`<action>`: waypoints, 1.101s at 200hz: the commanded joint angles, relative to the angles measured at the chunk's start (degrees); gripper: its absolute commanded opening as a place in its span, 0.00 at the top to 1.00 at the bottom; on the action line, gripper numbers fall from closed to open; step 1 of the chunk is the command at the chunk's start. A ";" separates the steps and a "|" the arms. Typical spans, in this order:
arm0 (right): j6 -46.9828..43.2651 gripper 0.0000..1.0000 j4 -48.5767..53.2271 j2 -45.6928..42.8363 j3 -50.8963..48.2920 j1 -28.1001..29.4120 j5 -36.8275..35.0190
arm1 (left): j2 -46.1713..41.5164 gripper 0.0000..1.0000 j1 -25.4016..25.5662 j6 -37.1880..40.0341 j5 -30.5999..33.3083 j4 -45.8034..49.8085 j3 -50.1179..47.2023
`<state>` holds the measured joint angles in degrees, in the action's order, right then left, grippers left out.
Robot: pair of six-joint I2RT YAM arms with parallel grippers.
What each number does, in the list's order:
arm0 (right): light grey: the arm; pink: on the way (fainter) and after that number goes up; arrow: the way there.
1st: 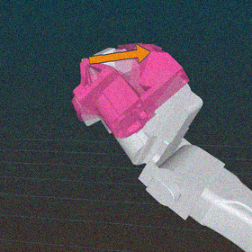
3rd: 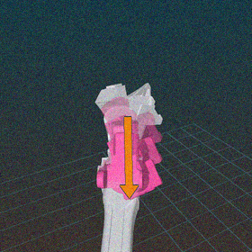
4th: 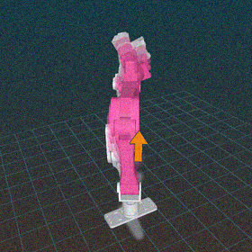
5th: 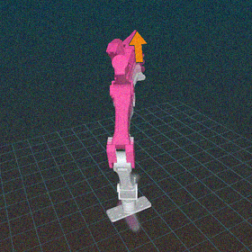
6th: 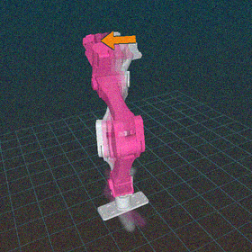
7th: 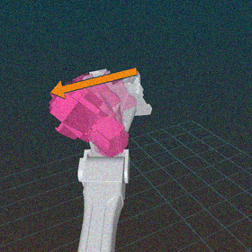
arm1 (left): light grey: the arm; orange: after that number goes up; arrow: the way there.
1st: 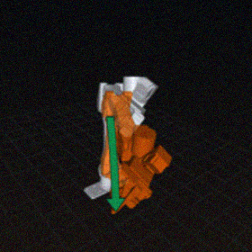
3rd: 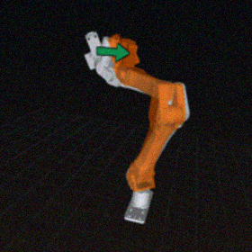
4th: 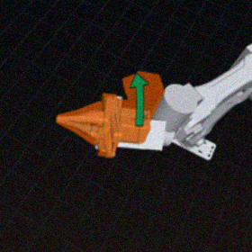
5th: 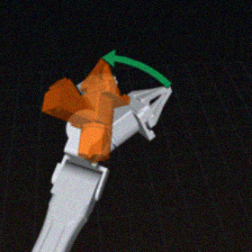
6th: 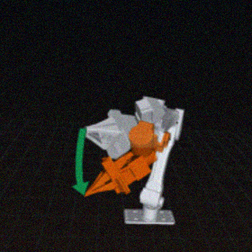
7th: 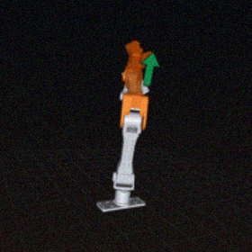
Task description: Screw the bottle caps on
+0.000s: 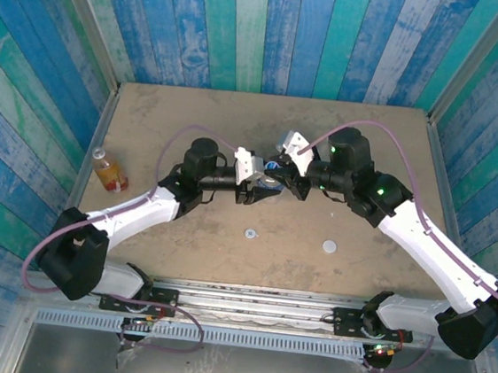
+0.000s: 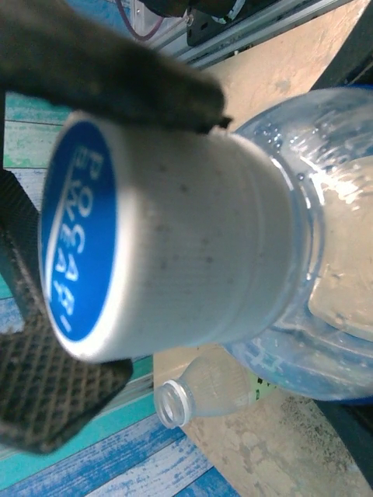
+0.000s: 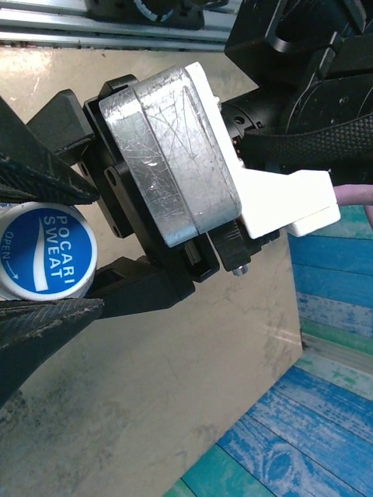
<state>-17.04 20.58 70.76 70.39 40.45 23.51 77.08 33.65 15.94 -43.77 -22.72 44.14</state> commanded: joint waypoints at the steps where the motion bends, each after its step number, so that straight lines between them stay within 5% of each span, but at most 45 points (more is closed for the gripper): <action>1: 0.61 0.78 0.16 0.12 -0.51 0.77 -0.49 | -2.66 0.84 -0.51 -2.58 5.91 -3.27 -0.29; 34: 1.61 0.78 -4.53 -0.70 -2.09 0.77 -3.73 | -1.67 0.57 -0.52 -4.19 8.73 -3.14 -0.05; 43: 2.13 0.78 -5.84 -0.84 -2.60 0.77 -5.45 | -1.38 0.41 -0.52 -4.91 9.53 -3.93 -0.48; 47: 2.43 0.78 -6.54 -0.86 -2.96 0.77 -6.17 | -1.36 0.23 -0.51 -5.24 9.86 -4.40 -0.87; 54: 2.64 0.78 -7.57 -0.89 -3.41 0.74 -7.57 | -1.44 0.17 -0.51 -5.83 10.85 -5.39 -1.63; 57: 2.69 0.78 -8.11 -0.84 -3.58 0.68 -8.02 | -1.61 0.01 -0.59 -6.13 11.32 -5.78 -2.05; 108: 7.63 0.78 -19.90 3.44 -6.25 -0.88 -14.41 | -4.81 0.06 -0.60 -10.40 20.42 -12.36 -10.87; 151: 12.53 0.78 -29.29 13.67 -4.03 -2.64 -21.01 | -12.52 0.06 -0.60 -16.66 39.86 -17.18 -20.92; 220: 21.38 0.77 -35.61 38.73 13.46 -4.49 -26.09 | -21.98 0.06 -0.60 -20.24 49.92 -15.05 -29.62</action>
<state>-0.58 -10.85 103.94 77.47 36.53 0.78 59.00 33.10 -2.09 0.40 -37.69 16.34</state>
